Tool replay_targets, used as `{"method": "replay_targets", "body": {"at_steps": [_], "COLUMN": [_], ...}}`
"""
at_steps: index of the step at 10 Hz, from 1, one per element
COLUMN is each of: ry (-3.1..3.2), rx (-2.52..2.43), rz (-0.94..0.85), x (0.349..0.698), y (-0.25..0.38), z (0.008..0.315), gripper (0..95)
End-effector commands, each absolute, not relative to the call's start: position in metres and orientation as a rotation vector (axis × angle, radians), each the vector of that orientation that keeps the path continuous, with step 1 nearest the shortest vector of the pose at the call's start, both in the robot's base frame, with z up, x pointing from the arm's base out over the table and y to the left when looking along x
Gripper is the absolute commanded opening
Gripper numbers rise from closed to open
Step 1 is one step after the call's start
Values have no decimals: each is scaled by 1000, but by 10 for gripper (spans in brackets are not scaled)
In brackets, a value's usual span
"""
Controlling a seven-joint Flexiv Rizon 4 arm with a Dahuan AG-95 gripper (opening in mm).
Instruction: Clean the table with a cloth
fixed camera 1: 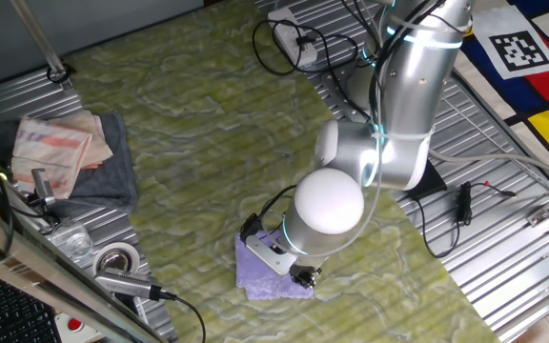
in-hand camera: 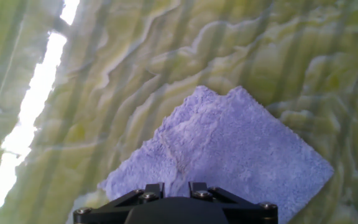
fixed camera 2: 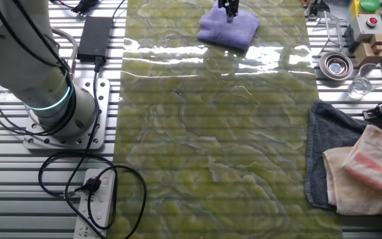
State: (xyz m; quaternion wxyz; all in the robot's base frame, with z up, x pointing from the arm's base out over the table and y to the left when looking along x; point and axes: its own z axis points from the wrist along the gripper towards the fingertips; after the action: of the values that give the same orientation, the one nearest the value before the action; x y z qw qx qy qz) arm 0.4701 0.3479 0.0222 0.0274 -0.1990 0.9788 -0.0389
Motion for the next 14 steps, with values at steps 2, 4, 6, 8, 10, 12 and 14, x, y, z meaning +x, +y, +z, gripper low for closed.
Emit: {"method": "replay_targets", "body": {"at_steps": [2,4,6,8,10,12,14], "ry": [3004,2988,2984,2976,2962,2955,2951], "rx": [-618,-620,-624,-631,-651,-664,-670], "rz": [-127,-135,-146,-157,-183,-193,-198], "x": [469,468,468,468,468,468,468], "y": [347,347,348,348,348,348,349], "z": [19,14,14,14,14,14,13], "gripper": [570,570,570,570,570,570,570]}}
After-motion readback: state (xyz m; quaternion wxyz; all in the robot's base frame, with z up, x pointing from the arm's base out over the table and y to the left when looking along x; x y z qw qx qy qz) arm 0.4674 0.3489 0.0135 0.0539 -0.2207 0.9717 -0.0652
